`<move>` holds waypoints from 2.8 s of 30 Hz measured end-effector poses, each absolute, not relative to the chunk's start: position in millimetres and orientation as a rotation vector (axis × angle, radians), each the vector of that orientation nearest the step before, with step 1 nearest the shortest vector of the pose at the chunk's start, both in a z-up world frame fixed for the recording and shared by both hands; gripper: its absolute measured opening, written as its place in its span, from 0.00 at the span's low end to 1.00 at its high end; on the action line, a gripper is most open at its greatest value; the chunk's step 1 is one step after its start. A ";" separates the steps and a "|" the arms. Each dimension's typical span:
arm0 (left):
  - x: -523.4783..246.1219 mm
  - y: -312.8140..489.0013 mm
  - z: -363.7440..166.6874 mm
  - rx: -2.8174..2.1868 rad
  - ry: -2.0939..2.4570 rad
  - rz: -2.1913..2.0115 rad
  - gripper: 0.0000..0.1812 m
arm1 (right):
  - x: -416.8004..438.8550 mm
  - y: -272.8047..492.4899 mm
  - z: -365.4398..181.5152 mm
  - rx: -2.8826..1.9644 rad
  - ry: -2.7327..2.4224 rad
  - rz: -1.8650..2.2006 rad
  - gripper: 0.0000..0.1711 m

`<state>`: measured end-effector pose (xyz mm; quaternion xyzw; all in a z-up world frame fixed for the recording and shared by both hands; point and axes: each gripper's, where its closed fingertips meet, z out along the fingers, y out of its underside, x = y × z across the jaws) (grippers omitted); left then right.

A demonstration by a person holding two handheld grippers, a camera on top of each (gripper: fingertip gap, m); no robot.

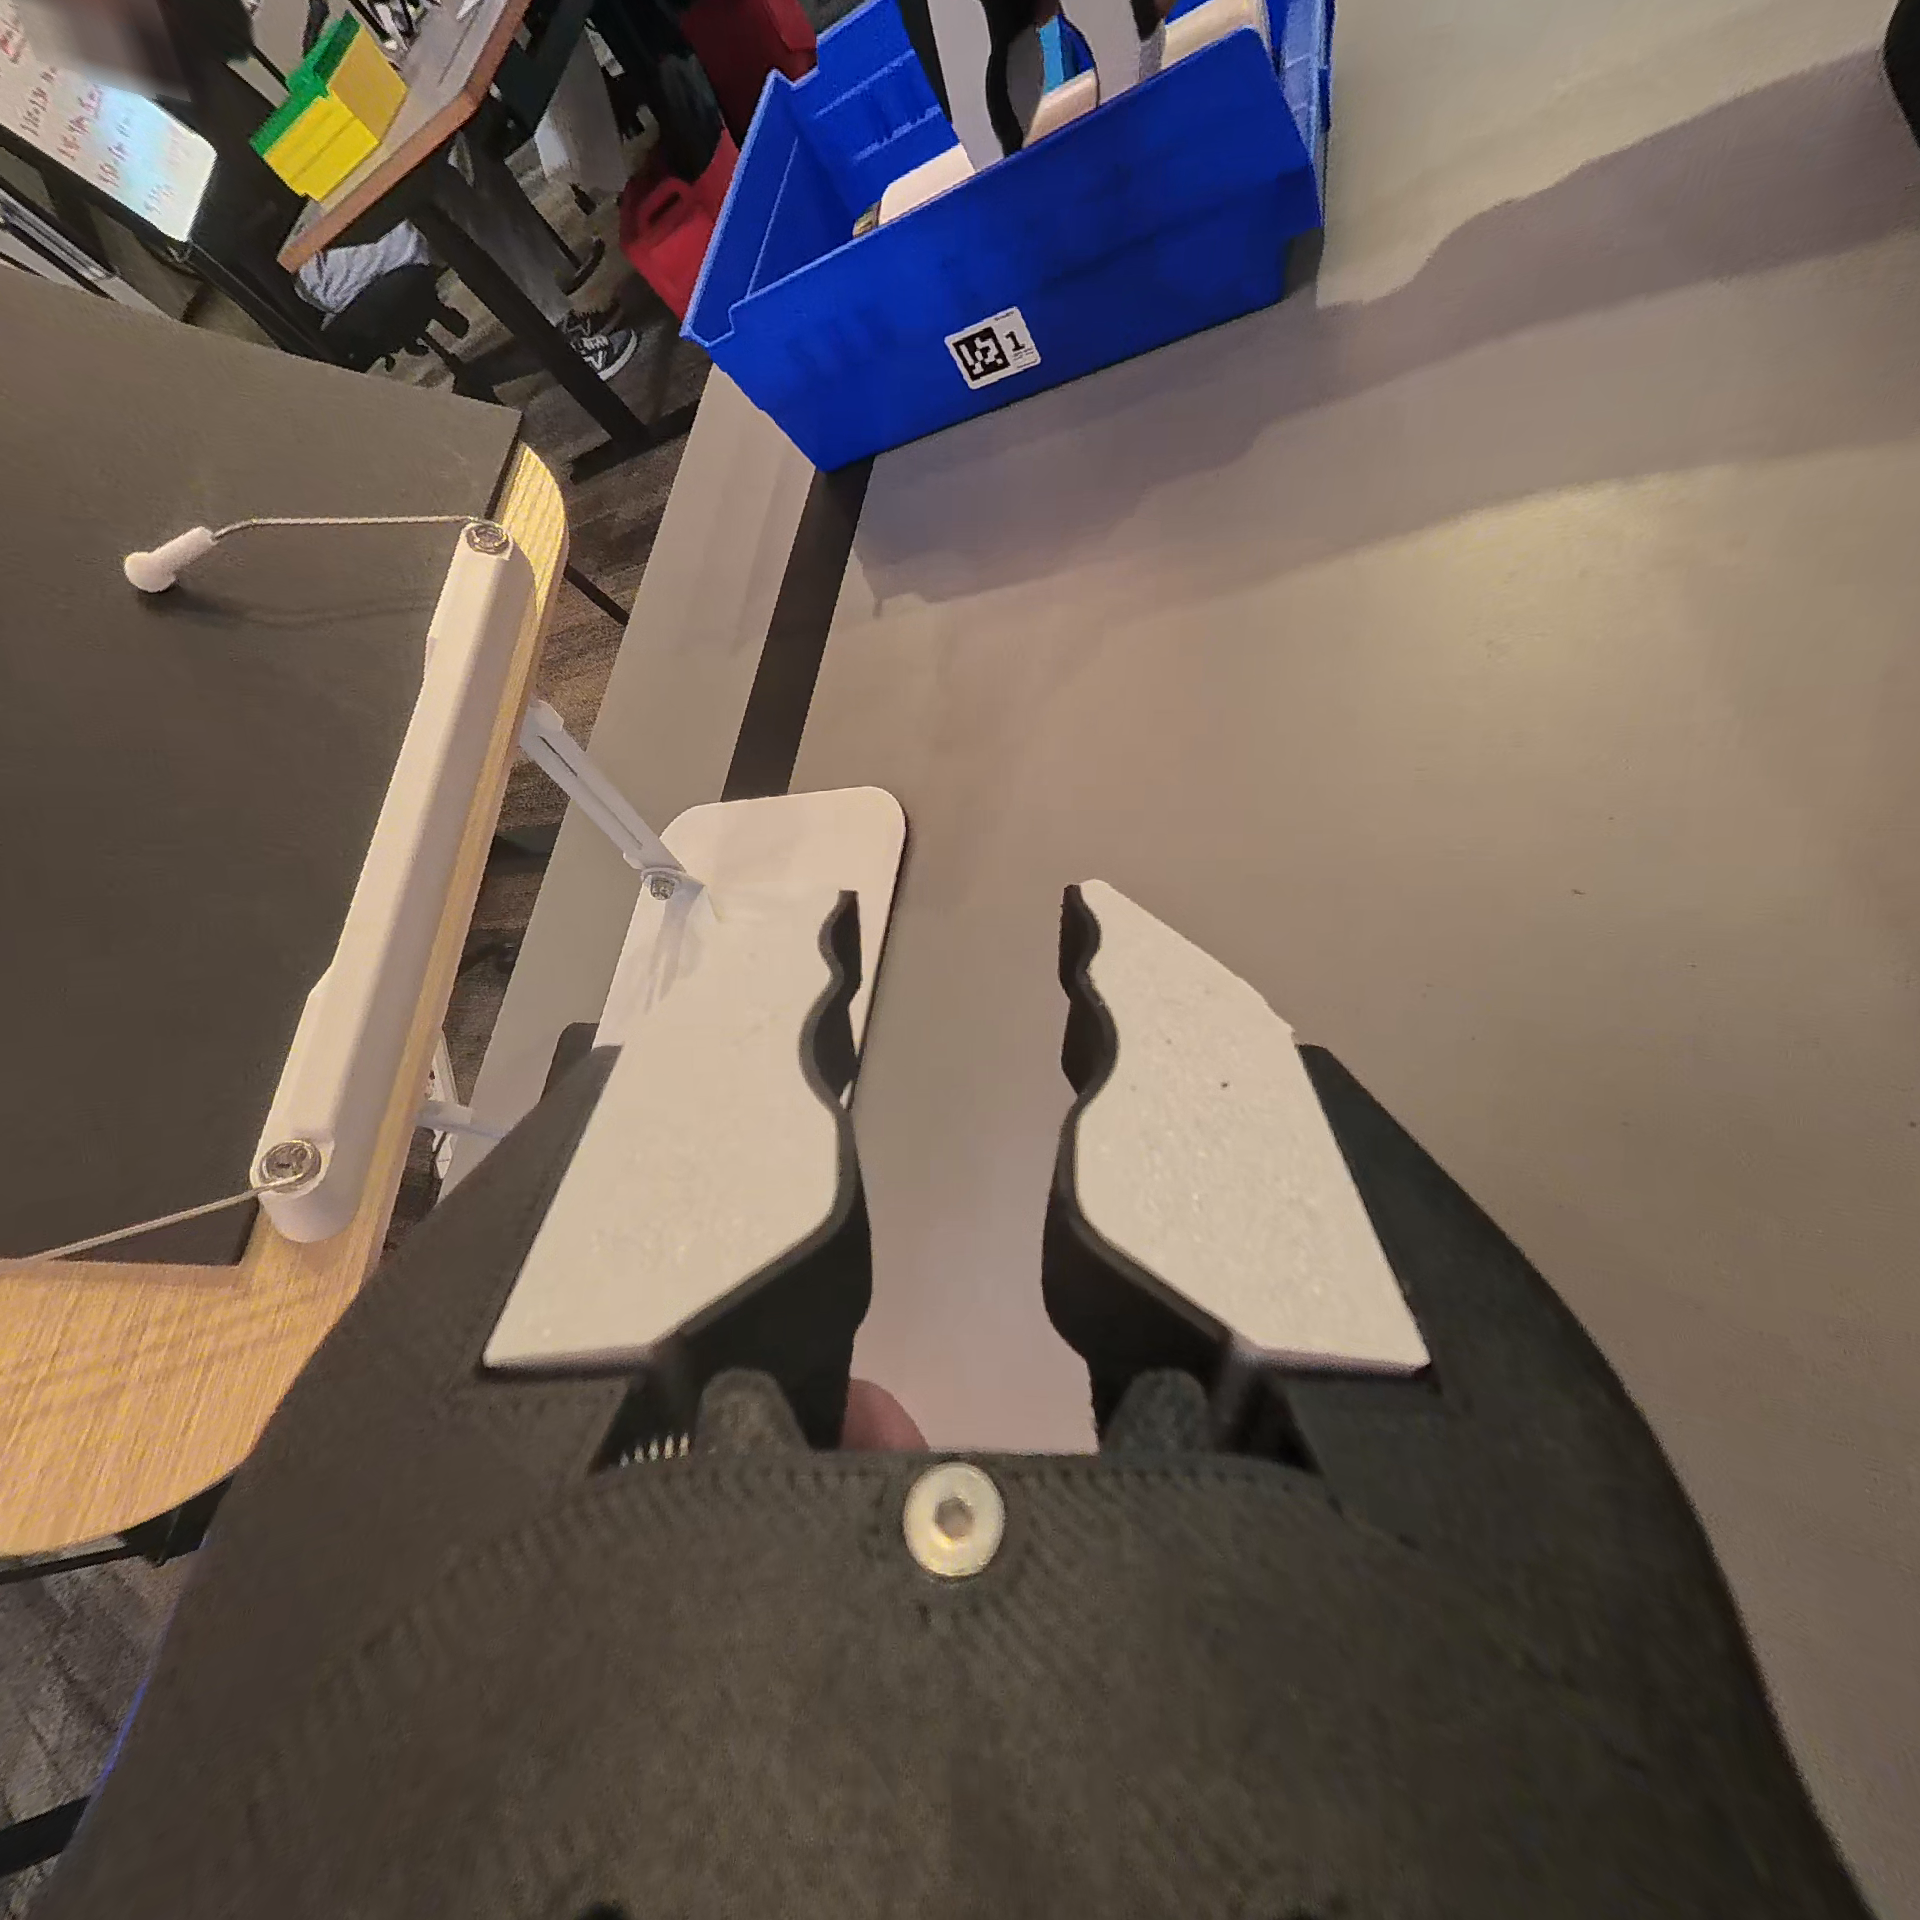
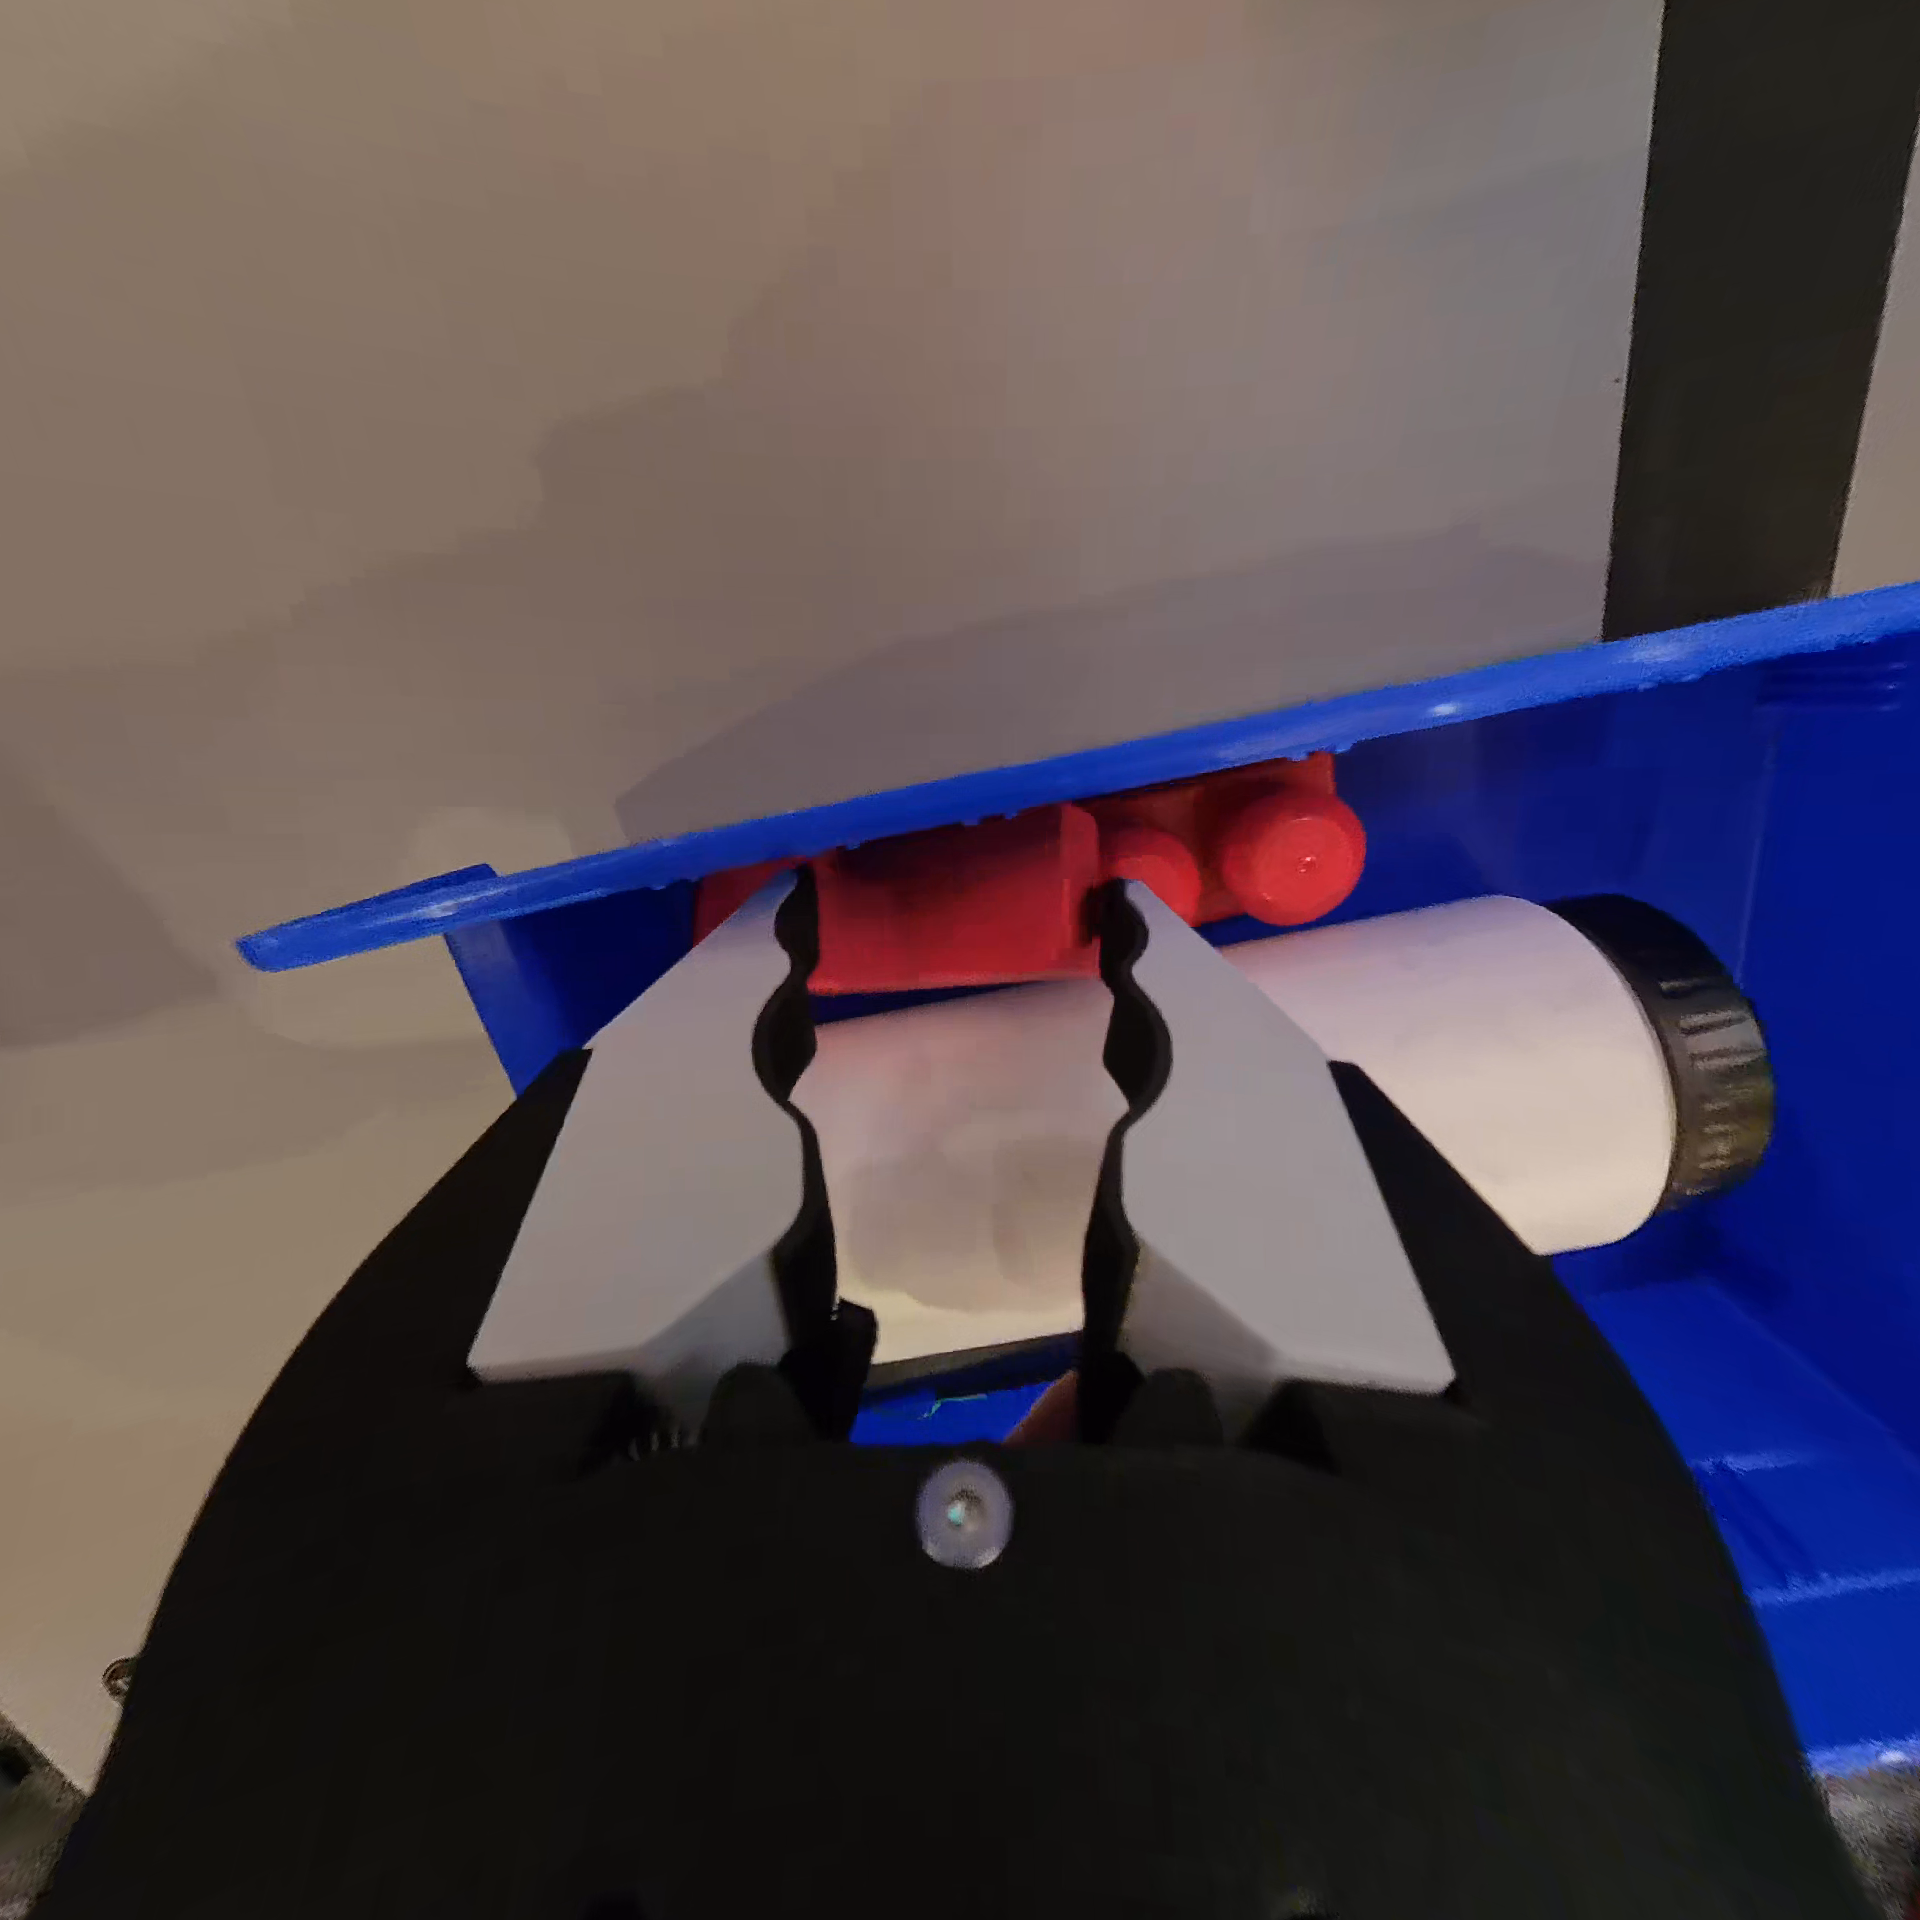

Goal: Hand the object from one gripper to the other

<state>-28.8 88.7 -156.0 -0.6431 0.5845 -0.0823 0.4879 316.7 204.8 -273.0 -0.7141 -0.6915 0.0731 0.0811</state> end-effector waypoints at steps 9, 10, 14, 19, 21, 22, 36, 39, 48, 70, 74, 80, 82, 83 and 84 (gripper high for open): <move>-33.4 94.8 -141.9 -1.540 1.350 -0.164 0.21 | 320.4 227.2 -237.8 -2.029 -1.902 -0.031 0.43; -33.7 95.8 -140.0 -1.535 1.340 -0.160 0.22 | 320.0 229.6 -225.0 -2.000 -1.870 -0.078 0.43; -34.4 106.1 -135.1 -1.540 1.273 -0.124 0.24 | 297.2 225.8 -153.2 -1.834 -1.707 -0.184 0.42; -27.9 116.2 -132.1 -1.532 1.204 -0.088 0.25 | 216.1 188.0 -59.1 -1.515 -1.498 -0.068 0.37; -25.5 119.5 -132.2 -1.528 1.189 -0.055 0.25 | 184.1 168.7 -38.8 -1.404 -1.470 -0.040 0.36; -23.9 120.3 -132.6 -1.530 1.184 -0.047 0.25 | 168.3 158.2 -32.4 -1.354 -1.467 -0.013 0.35; -79.1 133.6 -75.8 -1.503 0.924 0.073 0.25 | 114.5 126.0 -31.3 -1.170 -1.406 0.180 0.31; -117.6 138.3 -46.5 -1.501 0.822 0.165 0.25 | 117.5 127.3 -29.9 -1.170 -1.396 0.173 0.31; -303.0 157.5 -60.6 -1.883 0.501 0.426 0.24 | 114.7 133.7 -37.4 -1.176 -1.415 0.109 0.30; -405.3 164.4 -308.7 -2.826 0.237 0.300 0.16 | 132.7 141.5 -39.3 -1.207 -1.417 0.012 0.30; -414.0 163.7 -299.6 -2.765 0.205 0.329 0.13 | 131.4 140.4 -39.4 -1.201 -1.422 0.010 0.30; -415.4 154.8 -261.1 -2.570 0.146 0.265 0.13 | 127.9 138.0 -38.1 -1.191 -1.424 0.016 0.30; -411.3 151.2 -245.1 -2.491 0.134 0.233 0.13 | 124.6 136.3 -39.0 -1.186 -1.433 0.021 0.30; -408.9 149.1 -236.7 -2.450 0.138 0.226 0.13 | 122.6 135.2 -39.3 -1.182 -1.437 0.024 0.30; -407.4 146.1 -228.7 -2.420 0.128 0.226 0.13 | 120.5 134.0 -39.5 -1.178 -1.441 0.027 0.30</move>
